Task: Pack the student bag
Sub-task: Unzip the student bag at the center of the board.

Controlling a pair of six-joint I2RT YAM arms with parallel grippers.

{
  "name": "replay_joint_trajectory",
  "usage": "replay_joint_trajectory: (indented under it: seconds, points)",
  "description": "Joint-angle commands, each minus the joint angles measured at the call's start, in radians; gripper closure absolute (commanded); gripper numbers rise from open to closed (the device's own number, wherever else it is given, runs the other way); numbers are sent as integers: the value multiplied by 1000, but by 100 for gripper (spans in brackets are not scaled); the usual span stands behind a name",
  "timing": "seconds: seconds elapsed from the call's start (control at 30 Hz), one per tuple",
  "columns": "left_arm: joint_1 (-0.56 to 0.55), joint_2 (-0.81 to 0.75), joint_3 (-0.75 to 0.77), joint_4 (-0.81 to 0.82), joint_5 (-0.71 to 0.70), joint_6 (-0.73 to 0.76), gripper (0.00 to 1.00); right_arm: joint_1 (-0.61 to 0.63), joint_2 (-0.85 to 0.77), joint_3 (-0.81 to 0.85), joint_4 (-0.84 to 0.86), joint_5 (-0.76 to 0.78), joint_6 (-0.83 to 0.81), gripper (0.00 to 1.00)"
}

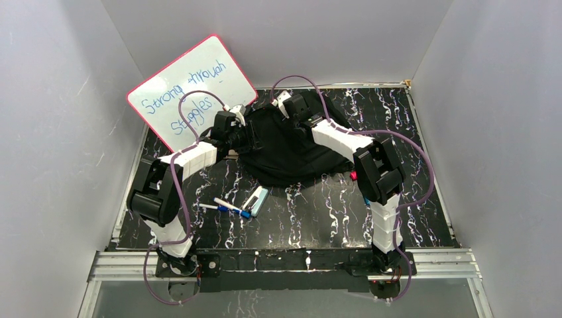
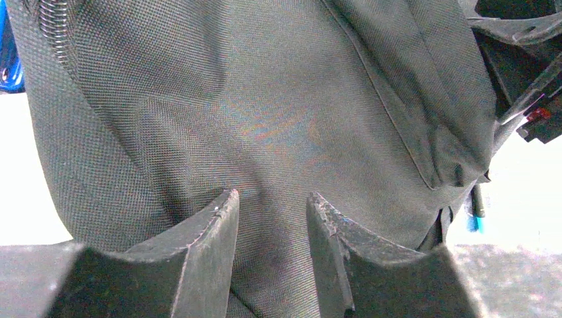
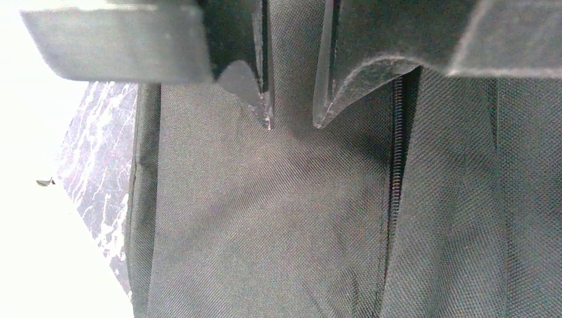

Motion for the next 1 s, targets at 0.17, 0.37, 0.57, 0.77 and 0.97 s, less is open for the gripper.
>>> replay_joint_trajectory:
  seconds: [0.17, 0.37, 0.57, 0.77, 0.97]
  points:
    - [-3, -45, 3, 11, -10, -1, 60, -3, -120, 19, 73, -26, 40, 80]
    - [-3, -36, 21, 6, -8, 3, 60, -6, -157, 2, 64, -112, 46, 73]
    - [-3, -37, 19, 5, -8, 2, 60, -11, -116, 11, 18, -177, 45, 37]
    - [-3, -43, 13, 0, -12, 5, 60, -13, -56, 58, -39, -202, 42, 25]
    - [-3, -41, 13, -2, -12, 5, 60, -13, -41, 68, -67, -273, 42, 21]
